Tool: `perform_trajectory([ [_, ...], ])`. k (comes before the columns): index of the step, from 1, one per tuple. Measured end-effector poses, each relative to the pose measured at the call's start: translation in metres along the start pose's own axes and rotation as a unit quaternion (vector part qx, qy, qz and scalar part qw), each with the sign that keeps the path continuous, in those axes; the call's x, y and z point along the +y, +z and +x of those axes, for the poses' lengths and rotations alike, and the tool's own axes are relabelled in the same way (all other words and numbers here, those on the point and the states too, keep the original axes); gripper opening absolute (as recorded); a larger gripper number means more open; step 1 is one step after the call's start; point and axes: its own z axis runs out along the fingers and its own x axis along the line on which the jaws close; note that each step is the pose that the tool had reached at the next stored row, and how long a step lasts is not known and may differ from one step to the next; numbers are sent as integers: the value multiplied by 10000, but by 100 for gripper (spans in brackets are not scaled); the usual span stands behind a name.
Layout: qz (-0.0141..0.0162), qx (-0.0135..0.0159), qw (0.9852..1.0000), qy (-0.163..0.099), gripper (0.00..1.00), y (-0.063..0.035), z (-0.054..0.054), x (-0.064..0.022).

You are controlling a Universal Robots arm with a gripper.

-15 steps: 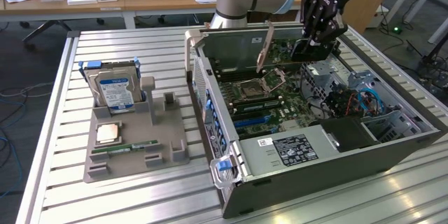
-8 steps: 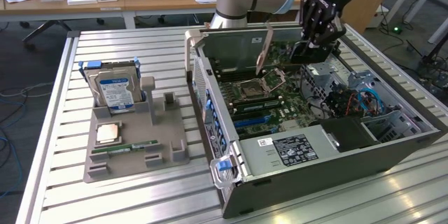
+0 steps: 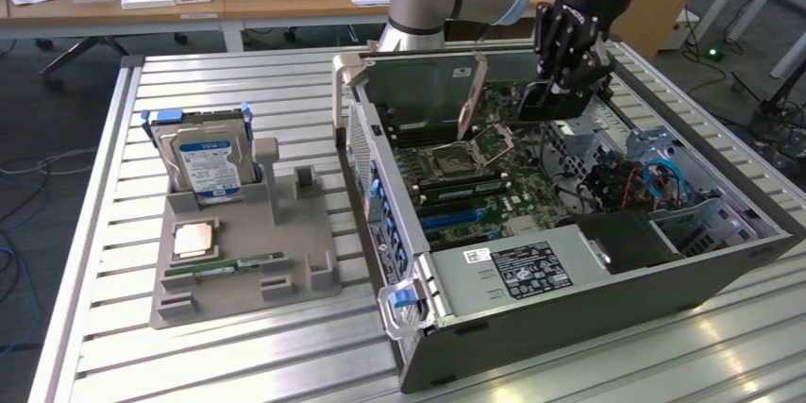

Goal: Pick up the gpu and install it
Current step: 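Insert the gpu into the slot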

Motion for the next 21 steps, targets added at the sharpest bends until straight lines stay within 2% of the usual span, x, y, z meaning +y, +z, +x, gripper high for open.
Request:
perform_trajectory([
  [8, 2, 0, 10000, 0, 27, 23, 3, 23],
  [21, 29, -8, 10000, -3, 27, 113, 16, 143],
])
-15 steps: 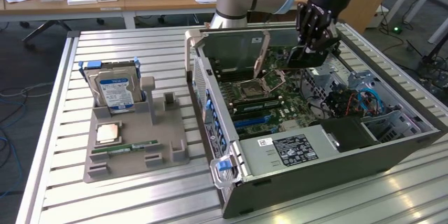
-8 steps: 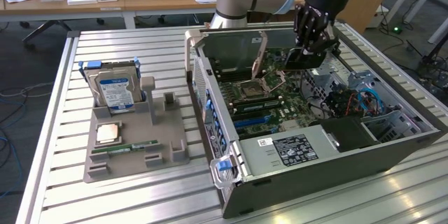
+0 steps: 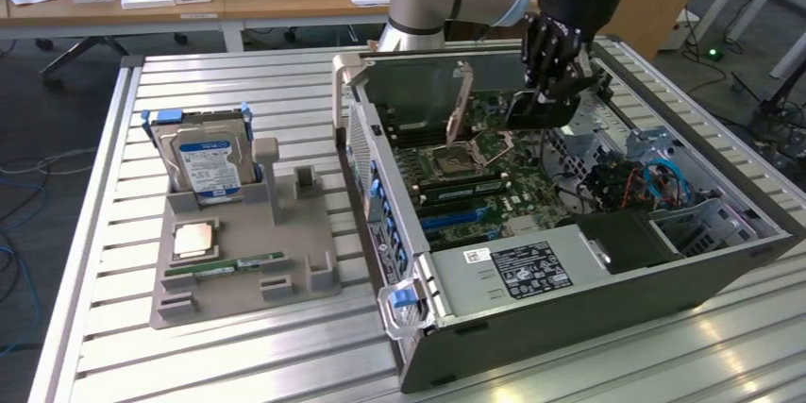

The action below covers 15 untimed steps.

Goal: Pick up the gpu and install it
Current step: 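Insert the gpu into the slot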

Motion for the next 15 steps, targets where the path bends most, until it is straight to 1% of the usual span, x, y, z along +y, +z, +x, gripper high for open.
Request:
perform_trajectory([
  [15, 7, -8, 10000, -2, 27, 50, 8, 73],
])
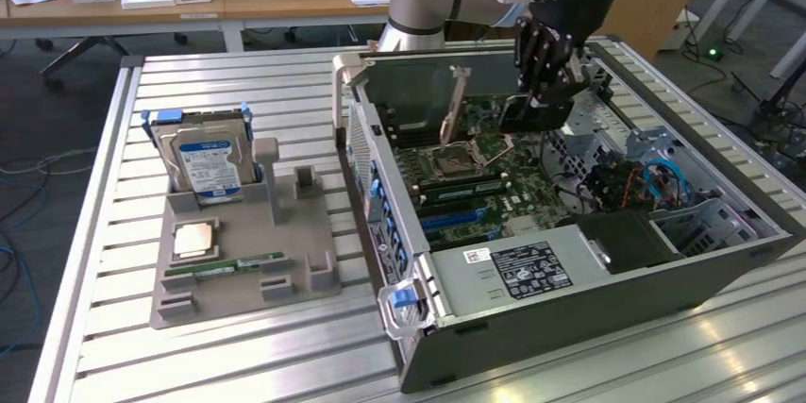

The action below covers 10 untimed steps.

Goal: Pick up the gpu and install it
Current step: 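Insert the gpu into the slot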

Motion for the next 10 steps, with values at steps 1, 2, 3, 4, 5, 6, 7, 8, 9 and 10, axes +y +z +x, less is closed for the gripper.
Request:
perform_trajectory([
  [1, 0, 0, 10000, 0, 27, 4, 1, 4],
  [2, 0, 0, 10000, 0, 27, 4, 1, 6],
  [3, 0, 0, 10000, -1, 27, 7, 1, 6],
  [4, 1, -2, 10000, 0, 27, 16, 2, 10],
  [5, 1, -2, 10000, 0, 27, 25, 2, 15],
  [6, 1, -1, 10000, 0, 27, 35, 3, 19],
  [7, 1, 0, 10000, 0, 27, 45, 3, 22],
  [8, 1, 0, 10000, 0, 27, 56, 4, 27],
  [9, 1, 0, 10000, 0, 27, 68, 5, 30],
  [10, 1, -1, 10000, -1, 27, 82, 5, 34],
])
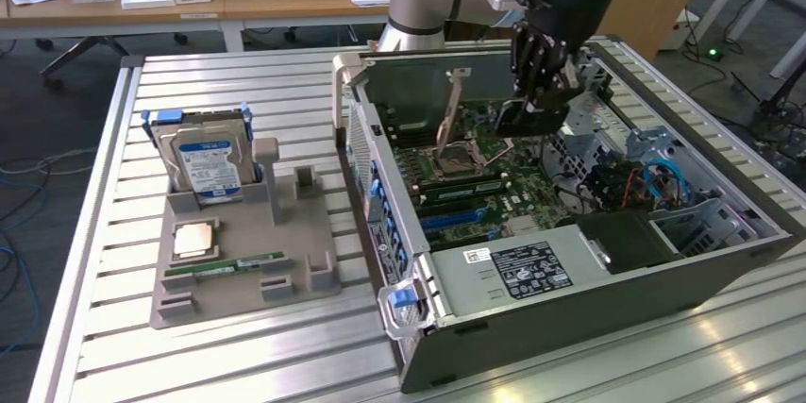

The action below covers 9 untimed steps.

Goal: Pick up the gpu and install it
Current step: 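Insert the gpu into the slot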

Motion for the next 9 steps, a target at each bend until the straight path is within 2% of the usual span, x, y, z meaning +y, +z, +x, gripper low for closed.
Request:
perform_trajectory([
  [9, 0, 1, 10000, -14, 27, 60, 20, 21],
])
